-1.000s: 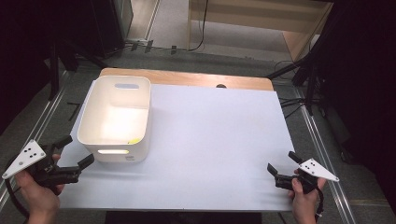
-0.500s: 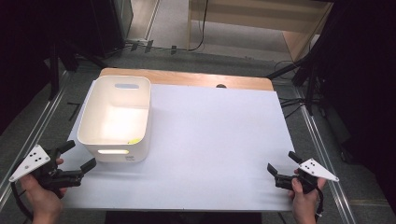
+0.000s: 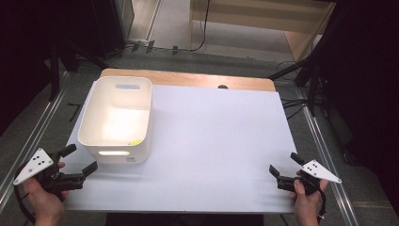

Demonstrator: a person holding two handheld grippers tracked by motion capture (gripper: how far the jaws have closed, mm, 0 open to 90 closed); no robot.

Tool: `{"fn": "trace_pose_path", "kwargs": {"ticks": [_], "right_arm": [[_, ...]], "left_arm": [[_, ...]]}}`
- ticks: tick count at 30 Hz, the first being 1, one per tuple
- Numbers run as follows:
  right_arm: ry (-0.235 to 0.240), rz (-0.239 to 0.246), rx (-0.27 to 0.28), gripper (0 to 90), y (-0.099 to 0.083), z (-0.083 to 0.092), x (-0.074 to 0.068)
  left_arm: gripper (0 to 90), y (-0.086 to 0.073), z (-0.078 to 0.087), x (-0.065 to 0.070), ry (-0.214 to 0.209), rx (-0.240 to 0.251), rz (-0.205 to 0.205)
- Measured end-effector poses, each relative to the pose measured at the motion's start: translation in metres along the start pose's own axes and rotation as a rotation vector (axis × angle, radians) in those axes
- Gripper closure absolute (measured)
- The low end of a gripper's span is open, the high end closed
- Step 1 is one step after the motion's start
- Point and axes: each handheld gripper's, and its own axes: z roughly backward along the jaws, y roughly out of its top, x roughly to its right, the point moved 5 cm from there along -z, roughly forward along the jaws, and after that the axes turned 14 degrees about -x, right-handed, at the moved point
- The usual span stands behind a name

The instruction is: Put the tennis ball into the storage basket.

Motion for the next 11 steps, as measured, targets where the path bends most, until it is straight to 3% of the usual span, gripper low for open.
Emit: {"fn": "trace_pose_path", "kwargs": {"ticks": [11], "right_arm": [[0.001,0.006,0.002,0.0,0.0,0.0,-0.0002]], "left_arm": [[0.0,-0.0061,-0.0031,-0.0006,0.002,-0.017,0.002]]}}
